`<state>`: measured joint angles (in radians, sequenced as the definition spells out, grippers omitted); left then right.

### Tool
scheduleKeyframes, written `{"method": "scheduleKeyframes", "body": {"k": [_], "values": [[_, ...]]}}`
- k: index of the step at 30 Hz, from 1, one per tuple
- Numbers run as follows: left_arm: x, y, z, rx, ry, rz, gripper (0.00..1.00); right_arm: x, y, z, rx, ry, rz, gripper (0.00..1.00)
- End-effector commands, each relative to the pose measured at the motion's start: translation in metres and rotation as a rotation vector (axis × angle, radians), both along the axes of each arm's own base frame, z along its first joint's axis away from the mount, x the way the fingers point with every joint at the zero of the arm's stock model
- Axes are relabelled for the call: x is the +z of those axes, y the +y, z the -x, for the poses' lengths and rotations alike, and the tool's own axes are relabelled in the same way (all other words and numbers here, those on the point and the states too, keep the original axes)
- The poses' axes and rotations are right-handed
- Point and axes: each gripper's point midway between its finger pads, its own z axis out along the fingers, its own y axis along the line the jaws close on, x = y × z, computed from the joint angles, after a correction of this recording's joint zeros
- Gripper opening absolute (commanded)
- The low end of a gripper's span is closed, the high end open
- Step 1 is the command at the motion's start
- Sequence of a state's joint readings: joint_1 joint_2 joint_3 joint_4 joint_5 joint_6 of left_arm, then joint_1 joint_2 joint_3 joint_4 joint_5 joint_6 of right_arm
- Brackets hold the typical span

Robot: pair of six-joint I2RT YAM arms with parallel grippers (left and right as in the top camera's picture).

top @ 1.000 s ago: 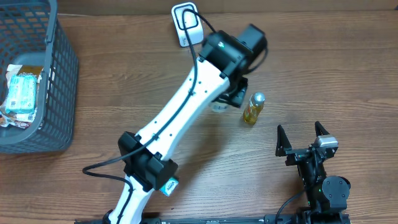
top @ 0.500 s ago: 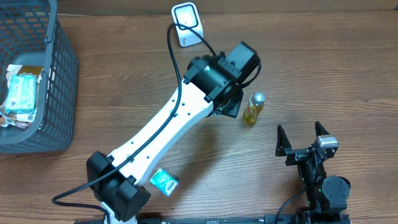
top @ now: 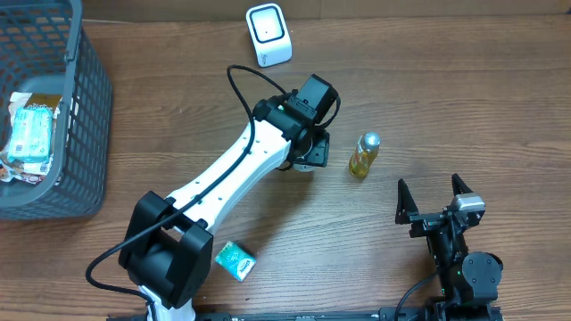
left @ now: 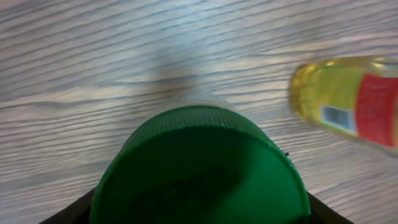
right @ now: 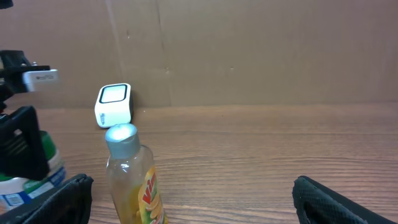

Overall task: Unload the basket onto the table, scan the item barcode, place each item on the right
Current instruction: 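Lower the jar beside the yellow bottle and open the left gripper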

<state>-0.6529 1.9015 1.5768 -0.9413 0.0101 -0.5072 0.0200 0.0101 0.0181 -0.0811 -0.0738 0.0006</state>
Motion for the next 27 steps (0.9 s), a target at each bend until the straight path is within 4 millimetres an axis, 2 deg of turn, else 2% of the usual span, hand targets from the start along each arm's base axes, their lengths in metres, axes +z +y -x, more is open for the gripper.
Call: {"method": "scheduleKeyframes", "body": {"k": [1, 11, 16, 19, 20, 25, 26, 27], "values": [[0.002, -0.013, 0.012, -0.005, 0.028, 0.054, 0.59, -0.002, -0.002, 0.0, -0.009, -0.001, -0.002, 1.0], [-0.028, -0.031, 0.017, -0.042, 0.011, -0.021, 0.61, -0.002, -0.002, 0.0, -0.009, -0.001, -0.002, 1.0], [-0.051, -0.029, 0.019, -0.025, 0.041, -0.069, 0.63, -0.002, -0.002, 0.0, -0.009, -0.001, -0.002, 1.0], [-0.057, -0.029, 0.02, -0.027, 0.053, -0.078, 0.64, -0.002, -0.002, 0.0, -0.009, -0.001, -0.002, 1.0], [-0.057, -0.029, 0.02, -0.027, 0.054, -0.079, 0.67, -0.002, -0.002, 0.0, -0.009, -0.001, -0.002, 1.0], [-0.057, -0.03, 0.019, -0.028, 0.049, -0.074, 0.95, -0.002, -0.002, 0.0, -0.009, -0.001, -0.002, 1.0], [-0.056, -0.031, 0.019, -0.028, 0.048, -0.073, 1.0, -0.002, -0.002, 0.0, -0.009, -0.001, -0.002, 1.0], [-0.055, -0.031, 0.018, -0.026, 0.046, -0.071, 1.0, -0.002, -0.002, 0.0, -0.009, -0.001, -0.002, 1.0]]}}
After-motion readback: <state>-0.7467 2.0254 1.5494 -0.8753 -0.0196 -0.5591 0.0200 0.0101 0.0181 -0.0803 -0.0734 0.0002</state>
